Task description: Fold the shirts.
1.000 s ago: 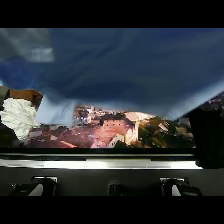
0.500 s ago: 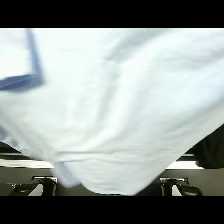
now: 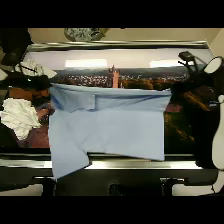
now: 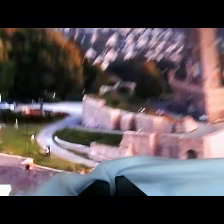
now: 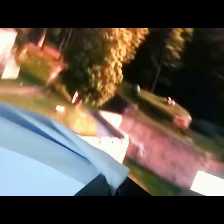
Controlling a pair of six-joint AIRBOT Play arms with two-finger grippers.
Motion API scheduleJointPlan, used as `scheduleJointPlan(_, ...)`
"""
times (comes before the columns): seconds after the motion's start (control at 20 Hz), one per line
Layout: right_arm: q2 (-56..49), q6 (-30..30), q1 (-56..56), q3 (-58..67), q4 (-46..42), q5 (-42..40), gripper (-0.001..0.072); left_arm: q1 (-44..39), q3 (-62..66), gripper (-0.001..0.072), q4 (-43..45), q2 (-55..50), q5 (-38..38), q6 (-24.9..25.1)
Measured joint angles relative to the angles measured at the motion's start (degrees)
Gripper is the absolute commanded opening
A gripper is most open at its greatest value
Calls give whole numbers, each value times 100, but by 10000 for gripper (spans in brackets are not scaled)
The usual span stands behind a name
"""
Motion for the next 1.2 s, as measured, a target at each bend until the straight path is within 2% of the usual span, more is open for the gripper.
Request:
scheduleJointPlan(0.3, -813, 44, -2, -83, 970, -2286, 45, -4, 621, 32, -688, -1725, 861, 203)
scheduleJointPlan(0.45, -909, 57, -2, -94, 1154, -2743, 46, 4, 1056, 32, -839, -2144, 1139, 247)
scheduleJointPlan(0.55, -927, 44, -4, -98, 1187, -2511, 46, 52, 1259, 32, -868, -2253, 1102, 345)
scheduleJointPlan(0.65, -916, -52, -4, -98, 1145, -1867, 46, 140, 1412, 31, -802, -2299, 636, 450)
scheduleJointPlan(0.8, -953, -138, -7, -197, 949, -549, 46, 240, 1482, 31, -385, -2367, -634, 529)
scheduleJointPlan(0.9, -1027, -155, -7, -398, 839, 44, 46, 262, 1364, 31, -118, -2420, -1464, 553)
scheduleJointPlan(1.1, -1215, -131, -2, -656, 813, 557, 46, 280, 1102, 30, 127, -2457, -2549, 570)
scheduleJointPlan(1.2, -1259, -122, -2, -704, 791, 656, 46, 280, 1056, 30, 162, -2448, -2839, 555)
